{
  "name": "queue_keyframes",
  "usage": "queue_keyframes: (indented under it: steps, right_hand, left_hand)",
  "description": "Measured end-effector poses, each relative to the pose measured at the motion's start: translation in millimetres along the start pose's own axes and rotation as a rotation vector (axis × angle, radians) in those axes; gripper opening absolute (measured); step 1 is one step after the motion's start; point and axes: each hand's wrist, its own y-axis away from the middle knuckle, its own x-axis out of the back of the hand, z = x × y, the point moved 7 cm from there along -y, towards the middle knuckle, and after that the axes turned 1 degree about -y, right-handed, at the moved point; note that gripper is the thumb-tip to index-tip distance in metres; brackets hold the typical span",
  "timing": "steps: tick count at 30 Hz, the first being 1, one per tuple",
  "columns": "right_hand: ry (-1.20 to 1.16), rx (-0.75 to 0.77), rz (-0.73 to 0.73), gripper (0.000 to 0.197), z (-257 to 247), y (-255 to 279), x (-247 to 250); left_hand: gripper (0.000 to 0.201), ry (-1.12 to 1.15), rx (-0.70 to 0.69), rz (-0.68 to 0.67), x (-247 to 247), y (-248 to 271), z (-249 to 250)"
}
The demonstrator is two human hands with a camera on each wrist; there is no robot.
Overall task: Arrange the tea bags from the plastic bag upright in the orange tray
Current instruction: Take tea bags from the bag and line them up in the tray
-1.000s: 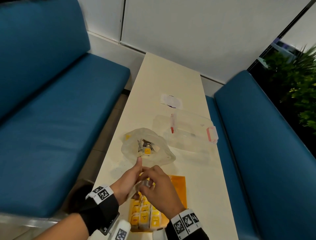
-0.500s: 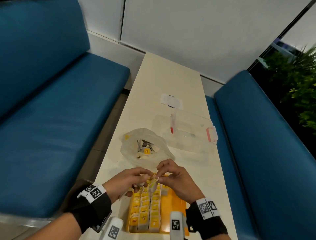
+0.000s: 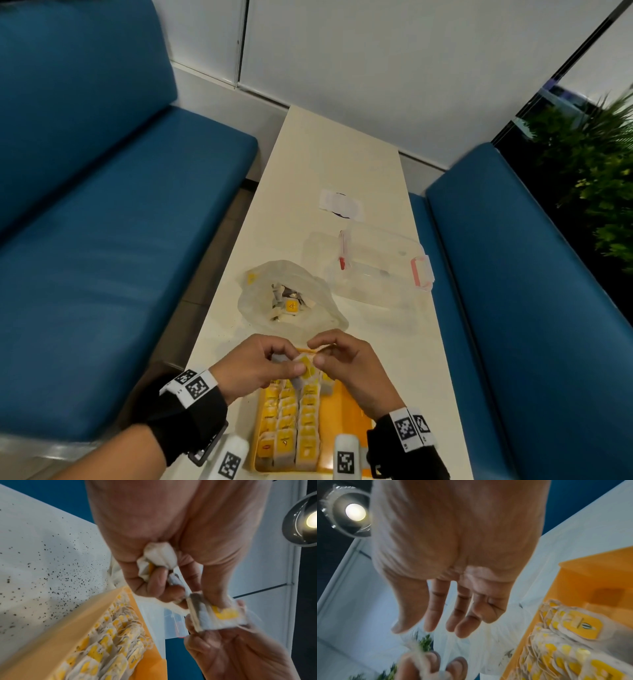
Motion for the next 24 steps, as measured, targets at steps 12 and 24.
queue_keyframes:
  steps: [12, 24]
  right_hand:
    - [-0.137, -0.115, 0.279, 0.004, 31, 20, 20]
    - [0.670, -0.460, 0.036, 0.018, 86, 13, 44]
  left_hand:
    - [0.008, -0.195, -0.037, 0.236, 10, 1, -13]
    - [0.057, -0.547, 0.260, 0.361, 35, 9, -69]
